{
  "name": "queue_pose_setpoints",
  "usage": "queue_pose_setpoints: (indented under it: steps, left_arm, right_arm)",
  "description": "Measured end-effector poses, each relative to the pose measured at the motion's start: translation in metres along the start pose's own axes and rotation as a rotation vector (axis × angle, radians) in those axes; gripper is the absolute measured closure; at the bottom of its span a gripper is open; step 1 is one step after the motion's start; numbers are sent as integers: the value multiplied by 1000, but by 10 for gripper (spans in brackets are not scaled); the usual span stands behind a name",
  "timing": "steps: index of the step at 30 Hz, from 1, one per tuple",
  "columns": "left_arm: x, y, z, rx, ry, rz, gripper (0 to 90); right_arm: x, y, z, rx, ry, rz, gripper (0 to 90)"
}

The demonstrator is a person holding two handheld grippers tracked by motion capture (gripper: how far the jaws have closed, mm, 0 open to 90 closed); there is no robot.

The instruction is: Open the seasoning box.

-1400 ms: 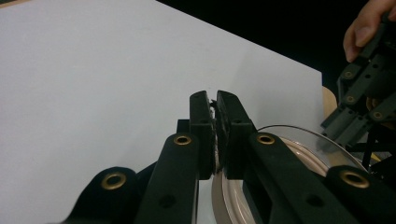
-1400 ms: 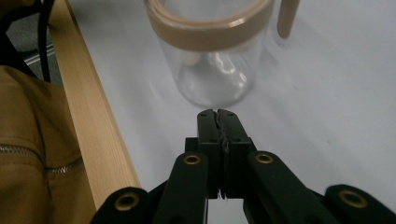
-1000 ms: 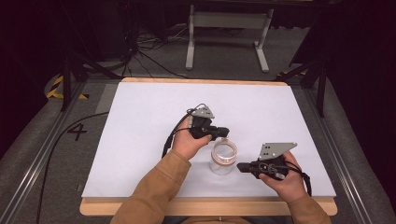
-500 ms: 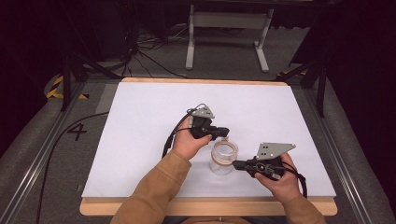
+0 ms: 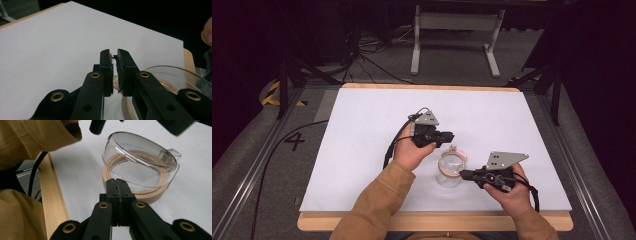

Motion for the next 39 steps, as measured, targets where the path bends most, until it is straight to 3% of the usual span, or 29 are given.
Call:
queue_pose_setpoints:
  steps: [14,27,39]
  left_arm:
    - [1,-41,8,-21,-17,-7,820]
    - [21,-76,3,-68,-64,-36,808]
    - [48,-111,-3,-128,-137,-59,803]
  right_arm:
    - [-14,-6,7,4,-21,48,900]
    - [-31,-2,19,-2,-45,81,900]
    - [-44,2,33,-21,-36,101,900]
Point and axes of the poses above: each handheld gripper's, and its own axes: y roughly forward along the jaws, x roughly out of its underside, z roughly to its right, the point moved 8 cm from there along y, roughly forward along the jaws, and after that the axes turned 1 degree about x, right-handed, at the moved point
